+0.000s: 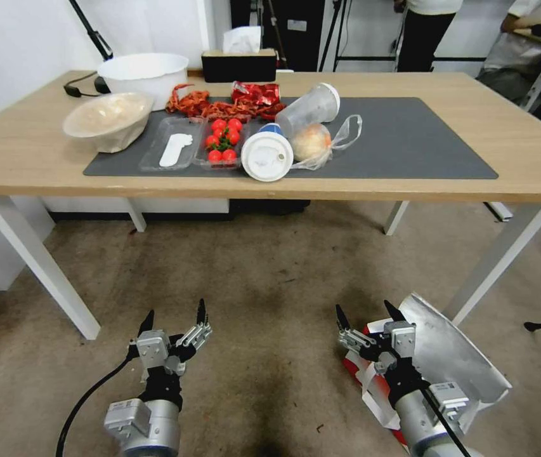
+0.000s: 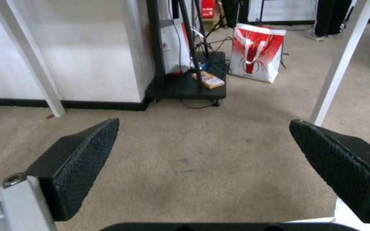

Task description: Pick up the food delivery bag from the floor and place it on the table.

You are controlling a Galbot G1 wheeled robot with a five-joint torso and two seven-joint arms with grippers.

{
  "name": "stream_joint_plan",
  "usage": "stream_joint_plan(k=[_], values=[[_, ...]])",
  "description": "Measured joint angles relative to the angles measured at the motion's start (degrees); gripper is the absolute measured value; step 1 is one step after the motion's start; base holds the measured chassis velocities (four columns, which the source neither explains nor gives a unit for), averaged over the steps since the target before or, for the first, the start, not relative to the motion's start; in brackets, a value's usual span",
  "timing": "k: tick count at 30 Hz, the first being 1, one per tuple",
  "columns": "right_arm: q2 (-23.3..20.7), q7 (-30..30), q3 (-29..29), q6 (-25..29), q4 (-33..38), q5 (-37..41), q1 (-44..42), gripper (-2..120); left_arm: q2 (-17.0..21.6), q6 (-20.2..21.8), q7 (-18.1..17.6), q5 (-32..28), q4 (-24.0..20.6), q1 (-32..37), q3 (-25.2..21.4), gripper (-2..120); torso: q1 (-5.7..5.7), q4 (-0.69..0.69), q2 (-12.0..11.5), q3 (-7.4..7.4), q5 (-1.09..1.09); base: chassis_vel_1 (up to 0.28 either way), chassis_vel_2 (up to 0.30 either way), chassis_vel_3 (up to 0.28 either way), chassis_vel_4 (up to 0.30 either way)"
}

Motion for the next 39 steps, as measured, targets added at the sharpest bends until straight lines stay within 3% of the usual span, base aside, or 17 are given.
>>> stream_joint_plan(k=[39], values=[[-0.3,-0.08,0.04,0.43,-0.13,-0.16,-0.54,100,-0.02,-0.72,0.08,1.11,0.33,0.73,0.38,100,-2.11,0.0,-8.49,-6.38,0.0,0.0,0.0,0.0,0.0]])
